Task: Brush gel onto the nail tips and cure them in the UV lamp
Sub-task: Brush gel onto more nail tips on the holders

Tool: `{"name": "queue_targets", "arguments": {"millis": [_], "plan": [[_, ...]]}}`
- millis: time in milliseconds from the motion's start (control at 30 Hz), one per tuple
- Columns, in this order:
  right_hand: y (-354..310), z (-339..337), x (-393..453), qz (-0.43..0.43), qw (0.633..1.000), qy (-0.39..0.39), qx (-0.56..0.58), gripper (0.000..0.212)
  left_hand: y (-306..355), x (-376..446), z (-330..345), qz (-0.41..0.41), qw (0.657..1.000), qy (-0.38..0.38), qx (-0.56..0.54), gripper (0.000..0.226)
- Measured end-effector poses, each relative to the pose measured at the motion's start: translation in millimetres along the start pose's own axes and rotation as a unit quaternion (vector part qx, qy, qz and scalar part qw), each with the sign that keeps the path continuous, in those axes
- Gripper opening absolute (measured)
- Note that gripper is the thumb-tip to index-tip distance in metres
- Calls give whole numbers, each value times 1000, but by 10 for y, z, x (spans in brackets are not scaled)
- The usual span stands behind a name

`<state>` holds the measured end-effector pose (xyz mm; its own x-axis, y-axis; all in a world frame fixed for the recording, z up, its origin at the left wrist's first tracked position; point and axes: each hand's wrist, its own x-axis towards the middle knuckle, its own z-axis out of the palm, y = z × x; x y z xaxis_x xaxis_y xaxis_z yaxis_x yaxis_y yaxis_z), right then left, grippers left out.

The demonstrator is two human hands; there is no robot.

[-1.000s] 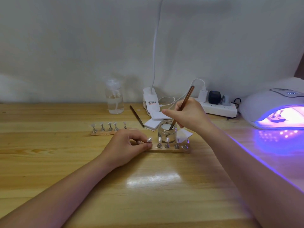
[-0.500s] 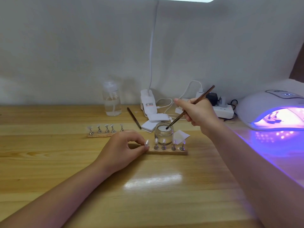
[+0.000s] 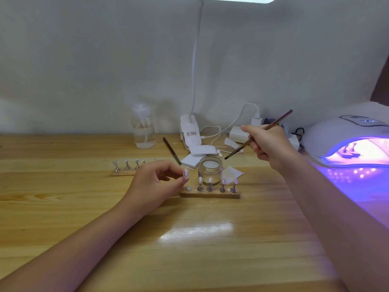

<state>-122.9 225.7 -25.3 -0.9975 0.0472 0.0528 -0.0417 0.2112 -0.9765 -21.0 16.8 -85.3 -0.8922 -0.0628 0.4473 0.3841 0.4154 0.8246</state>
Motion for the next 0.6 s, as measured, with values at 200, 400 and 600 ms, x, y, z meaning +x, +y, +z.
{"name": "queue_targets", "arguments": {"millis": [200,400,600], "plan": [[-20,55,-20,19,999,-19,43,31,-16,17,22,1,1000,1,-26,22],[36,101,-70,32,998,-39,26,31,-20,-3,27,25,1000,-2,2,27],[-94,68,-100,-40,998,2,46,34,-23,0,24,22,1000,6,-3,27]]}}
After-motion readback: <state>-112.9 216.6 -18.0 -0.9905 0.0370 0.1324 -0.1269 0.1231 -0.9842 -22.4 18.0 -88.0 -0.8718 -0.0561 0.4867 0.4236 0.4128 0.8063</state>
